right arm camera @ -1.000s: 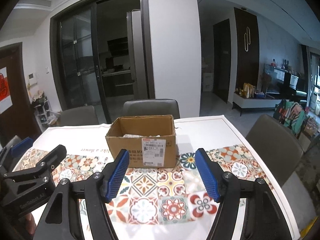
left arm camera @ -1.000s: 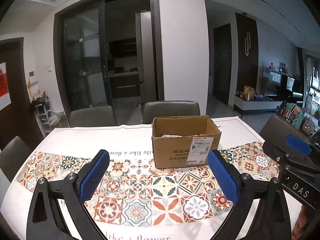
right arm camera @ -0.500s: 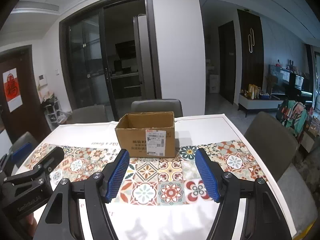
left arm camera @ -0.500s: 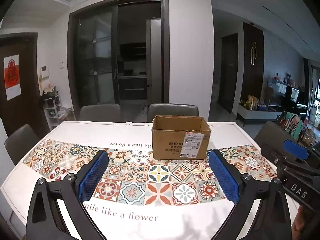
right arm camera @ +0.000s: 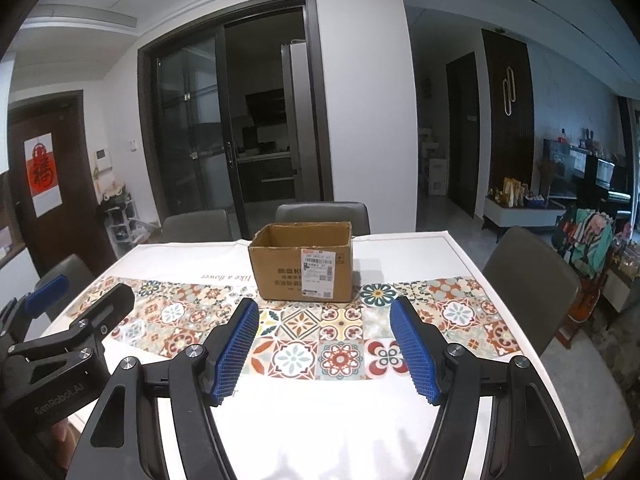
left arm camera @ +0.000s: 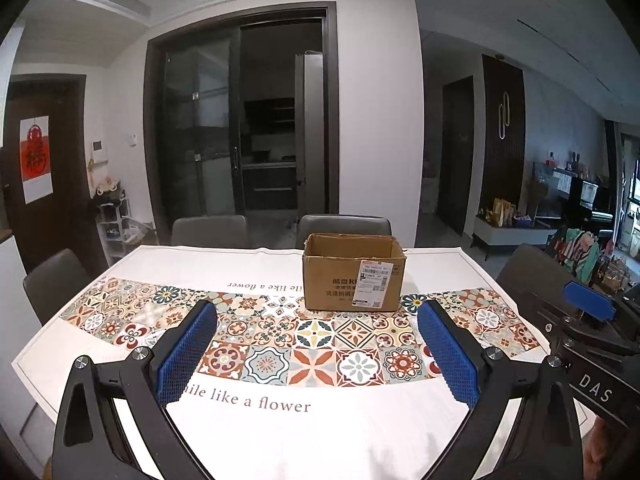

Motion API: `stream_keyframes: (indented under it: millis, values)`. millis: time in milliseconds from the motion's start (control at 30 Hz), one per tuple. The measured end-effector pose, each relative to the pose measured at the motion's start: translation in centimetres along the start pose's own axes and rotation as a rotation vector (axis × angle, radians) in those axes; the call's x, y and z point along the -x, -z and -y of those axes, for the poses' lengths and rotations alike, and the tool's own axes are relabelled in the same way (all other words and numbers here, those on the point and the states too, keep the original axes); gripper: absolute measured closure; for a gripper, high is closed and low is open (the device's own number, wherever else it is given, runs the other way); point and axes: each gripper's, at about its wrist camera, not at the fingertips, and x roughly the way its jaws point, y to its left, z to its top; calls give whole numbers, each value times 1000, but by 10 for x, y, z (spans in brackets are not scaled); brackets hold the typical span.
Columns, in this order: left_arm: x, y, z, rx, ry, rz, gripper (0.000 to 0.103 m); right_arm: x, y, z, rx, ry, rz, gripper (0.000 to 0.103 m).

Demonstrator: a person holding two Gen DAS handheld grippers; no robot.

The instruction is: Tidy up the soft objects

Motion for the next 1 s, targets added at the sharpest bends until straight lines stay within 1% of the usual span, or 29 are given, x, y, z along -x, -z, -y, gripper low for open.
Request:
stream_keyframes:
  millis: [33,100,233,533,667,867,1000]
  values:
    - [3,1,0,2,2,-1,0,4,1,0,3,0,3,30]
    - [8,3,1,0,3,0,0,11,2,1,8,8,15,29]
    - [19,6,5,-7,2,8,0,22,4,3,16,23,39,29]
    - [34,6,11,-21,1,33,0,34,7,6,15,21,42,29]
    - [35,7,13,-21,3,28,0,39,8,7,11,21,50,29]
    - [37,8,13,-23,-14,30,0,42,10,10,10,21,52,29]
    - [38,7,14,-24,-9,33,0,43,9,12,9,16,52,29]
